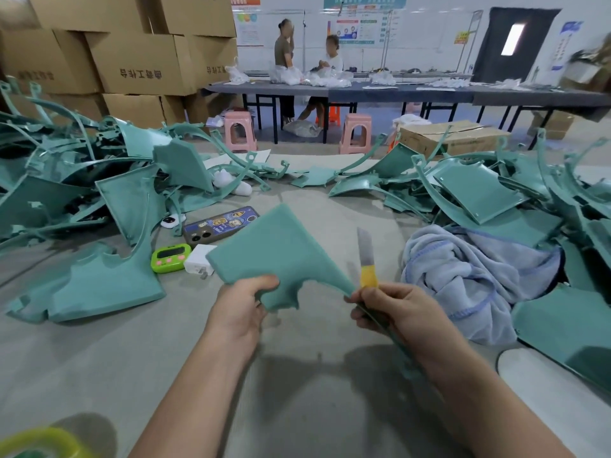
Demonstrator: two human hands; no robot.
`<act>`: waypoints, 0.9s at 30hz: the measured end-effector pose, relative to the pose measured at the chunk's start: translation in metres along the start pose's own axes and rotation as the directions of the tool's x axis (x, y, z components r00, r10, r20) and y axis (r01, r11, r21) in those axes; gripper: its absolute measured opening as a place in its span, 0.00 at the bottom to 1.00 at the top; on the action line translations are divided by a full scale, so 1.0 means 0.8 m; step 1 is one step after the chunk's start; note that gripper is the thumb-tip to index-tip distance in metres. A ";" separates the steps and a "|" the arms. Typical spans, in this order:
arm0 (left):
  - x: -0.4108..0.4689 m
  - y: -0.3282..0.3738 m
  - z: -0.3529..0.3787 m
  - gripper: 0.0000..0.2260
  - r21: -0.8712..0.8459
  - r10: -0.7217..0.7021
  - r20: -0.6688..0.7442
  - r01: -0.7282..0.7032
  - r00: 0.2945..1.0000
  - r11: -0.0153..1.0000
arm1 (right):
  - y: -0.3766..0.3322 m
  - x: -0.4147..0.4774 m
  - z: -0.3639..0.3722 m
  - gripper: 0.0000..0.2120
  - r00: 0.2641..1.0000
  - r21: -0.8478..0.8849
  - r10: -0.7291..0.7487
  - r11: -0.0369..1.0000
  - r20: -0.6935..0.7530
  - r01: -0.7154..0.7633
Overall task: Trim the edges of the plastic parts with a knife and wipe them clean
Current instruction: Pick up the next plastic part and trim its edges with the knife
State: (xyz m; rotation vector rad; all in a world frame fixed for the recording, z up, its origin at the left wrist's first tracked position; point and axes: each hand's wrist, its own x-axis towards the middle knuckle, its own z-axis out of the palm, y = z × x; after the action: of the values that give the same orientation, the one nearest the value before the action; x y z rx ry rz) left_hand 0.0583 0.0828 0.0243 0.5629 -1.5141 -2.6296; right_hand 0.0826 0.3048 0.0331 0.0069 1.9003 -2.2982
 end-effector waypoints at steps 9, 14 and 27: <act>0.007 0.025 -0.031 0.19 0.335 0.477 -0.008 -0.448 0.879 0.829 | -0.028 0.007 -0.043 0.14 0.966 -0.438 -0.246 0.862 0.075 0.254; -0.012 0.028 -0.025 0.14 0.721 0.488 0.338 -0.555 0.805 0.415 | -0.028 0.004 -0.047 0.15 0.962 -0.522 -0.246 0.809 0.115 0.270; -0.020 0.011 0.001 0.12 0.181 0.611 -0.068 -0.593 0.789 0.785 | 0.007 0.008 -0.008 0.08 0.858 -0.482 -0.487 0.798 -0.163 0.361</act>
State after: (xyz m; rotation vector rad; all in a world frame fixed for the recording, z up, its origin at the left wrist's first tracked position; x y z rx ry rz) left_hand 0.0720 0.0826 0.0369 0.1842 -1.5361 -1.9658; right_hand 0.0763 0.3095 0.0255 -0.1833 2.7906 -2.1368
